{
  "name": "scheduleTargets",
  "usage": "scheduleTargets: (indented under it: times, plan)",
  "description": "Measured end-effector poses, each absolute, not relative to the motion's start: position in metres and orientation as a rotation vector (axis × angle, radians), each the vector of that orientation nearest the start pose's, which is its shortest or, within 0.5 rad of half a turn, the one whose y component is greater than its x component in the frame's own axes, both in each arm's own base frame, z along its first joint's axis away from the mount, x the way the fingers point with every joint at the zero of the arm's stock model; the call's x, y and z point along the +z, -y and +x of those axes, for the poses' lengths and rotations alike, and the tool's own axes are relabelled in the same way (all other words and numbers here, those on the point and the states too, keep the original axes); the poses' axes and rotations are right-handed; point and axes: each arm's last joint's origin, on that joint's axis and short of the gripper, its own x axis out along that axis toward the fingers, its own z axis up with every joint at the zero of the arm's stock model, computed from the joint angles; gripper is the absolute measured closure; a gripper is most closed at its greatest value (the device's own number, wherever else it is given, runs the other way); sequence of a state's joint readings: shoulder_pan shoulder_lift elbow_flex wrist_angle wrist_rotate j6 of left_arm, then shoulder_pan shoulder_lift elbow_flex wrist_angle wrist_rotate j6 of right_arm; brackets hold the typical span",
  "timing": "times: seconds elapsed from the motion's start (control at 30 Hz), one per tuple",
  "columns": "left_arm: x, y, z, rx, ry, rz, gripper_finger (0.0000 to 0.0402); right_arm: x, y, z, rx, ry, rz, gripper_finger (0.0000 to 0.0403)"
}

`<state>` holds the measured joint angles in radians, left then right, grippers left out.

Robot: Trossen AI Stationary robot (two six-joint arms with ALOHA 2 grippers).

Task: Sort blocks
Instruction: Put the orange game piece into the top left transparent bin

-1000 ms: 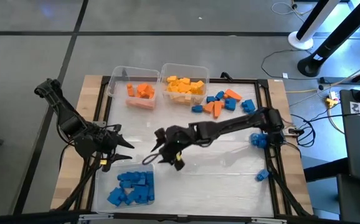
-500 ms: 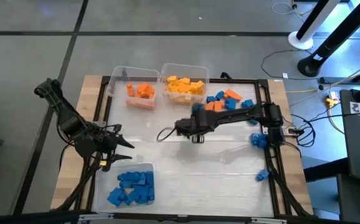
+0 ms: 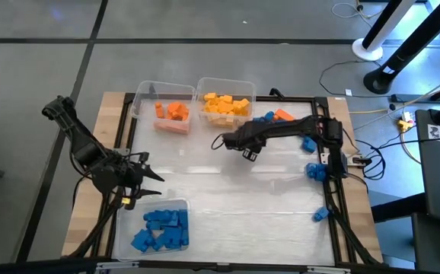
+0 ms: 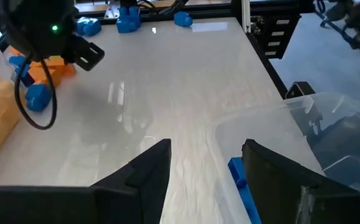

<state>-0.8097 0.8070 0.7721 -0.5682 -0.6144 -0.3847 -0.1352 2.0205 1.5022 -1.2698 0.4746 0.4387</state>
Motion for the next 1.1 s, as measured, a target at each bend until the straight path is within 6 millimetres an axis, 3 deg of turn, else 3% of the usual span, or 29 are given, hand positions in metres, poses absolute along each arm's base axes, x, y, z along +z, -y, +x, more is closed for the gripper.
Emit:
scheduleTargets:
  times: [0.3, 0.73, 1.1]
  plan:
    - [0.284, 0.104, 0.122, -0.091, -0.502, 0.027, 0.0218, 0.161, 0.069, 0.350, -0.796, -1.594, 0.091, 0.0196]
    - [0.284, 0.104, 0.122, -0.091, -0.501, 0.028, 0.0218, 0.155, 0.069, 0.346, -0.856, -1.629, -0.001, 0.0196]
    - [0.285, 0.105, 0.123, -0.093, -0.497, 0.023, 0.0218, 0.127, 0.066, 0.318, -0.911, -1.743, -0.088, 0.0196]
